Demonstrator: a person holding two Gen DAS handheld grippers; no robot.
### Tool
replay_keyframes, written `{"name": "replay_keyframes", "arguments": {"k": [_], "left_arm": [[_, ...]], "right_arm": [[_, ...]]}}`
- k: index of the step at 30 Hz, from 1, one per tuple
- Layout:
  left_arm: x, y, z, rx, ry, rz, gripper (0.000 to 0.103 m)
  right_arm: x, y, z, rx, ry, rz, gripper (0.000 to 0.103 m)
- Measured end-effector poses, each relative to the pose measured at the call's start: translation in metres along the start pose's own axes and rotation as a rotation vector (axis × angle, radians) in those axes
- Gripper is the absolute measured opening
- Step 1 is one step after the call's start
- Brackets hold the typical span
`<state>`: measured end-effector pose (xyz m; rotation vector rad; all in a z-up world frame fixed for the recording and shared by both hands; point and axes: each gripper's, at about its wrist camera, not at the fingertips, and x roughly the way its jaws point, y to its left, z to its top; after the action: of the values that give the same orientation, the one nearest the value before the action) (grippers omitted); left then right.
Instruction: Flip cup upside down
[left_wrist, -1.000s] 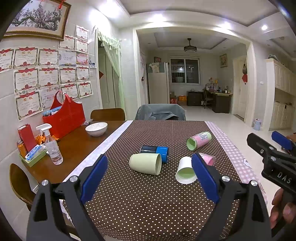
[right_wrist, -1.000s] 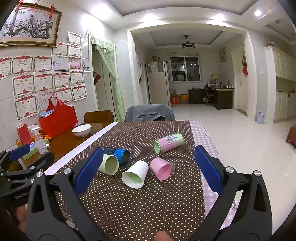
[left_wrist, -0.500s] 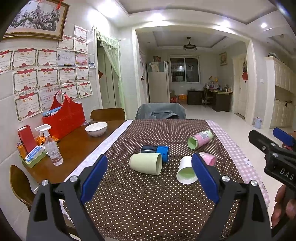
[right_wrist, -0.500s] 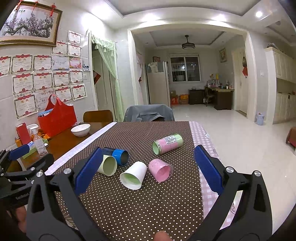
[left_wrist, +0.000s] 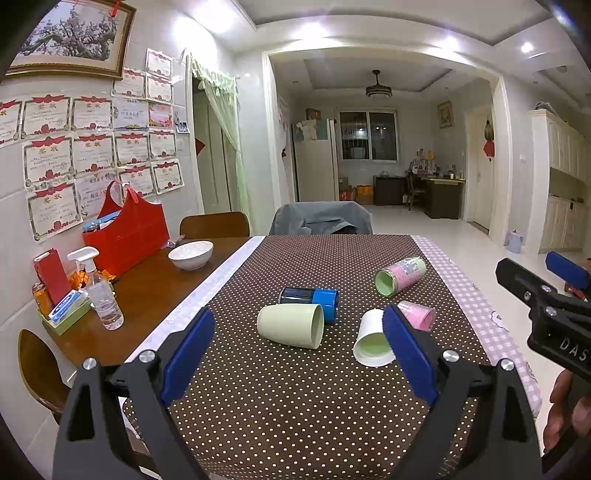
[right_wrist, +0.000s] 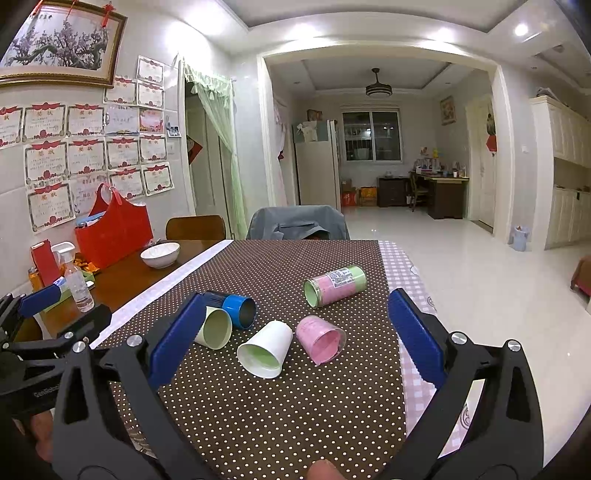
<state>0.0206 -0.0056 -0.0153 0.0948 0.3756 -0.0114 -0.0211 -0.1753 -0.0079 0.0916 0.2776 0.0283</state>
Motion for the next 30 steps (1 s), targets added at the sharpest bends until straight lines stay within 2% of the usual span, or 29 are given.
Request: {"name": "replay_keyframes", "arguments": {"k": [11,17,25,30], "left_arm": [[0.023,-0.006,0.006,0.021,0.022,-0.001,0.09],[0.049,-0.01,0.01,0.04,0.053,-0.001,0.09],[0.098,-0.023,0.019,0.103,0.109,-0.016,0.09],[0.136,-0.037,0.029,0.152,0.167,-0.055,0.09]], "right_arm": [[0.02,0.001,0.001,-0.016,0.026,-0.01,0.097],[0.042,-0.005,0.001,-0.025,0.057,-0.02,0.097],[0.085,-0.019,0.002,-0.014,0.122,-0.026,0.097],[0.113,-0.035,-0.001,0.018,0.181,-0.036,0.097]]}}
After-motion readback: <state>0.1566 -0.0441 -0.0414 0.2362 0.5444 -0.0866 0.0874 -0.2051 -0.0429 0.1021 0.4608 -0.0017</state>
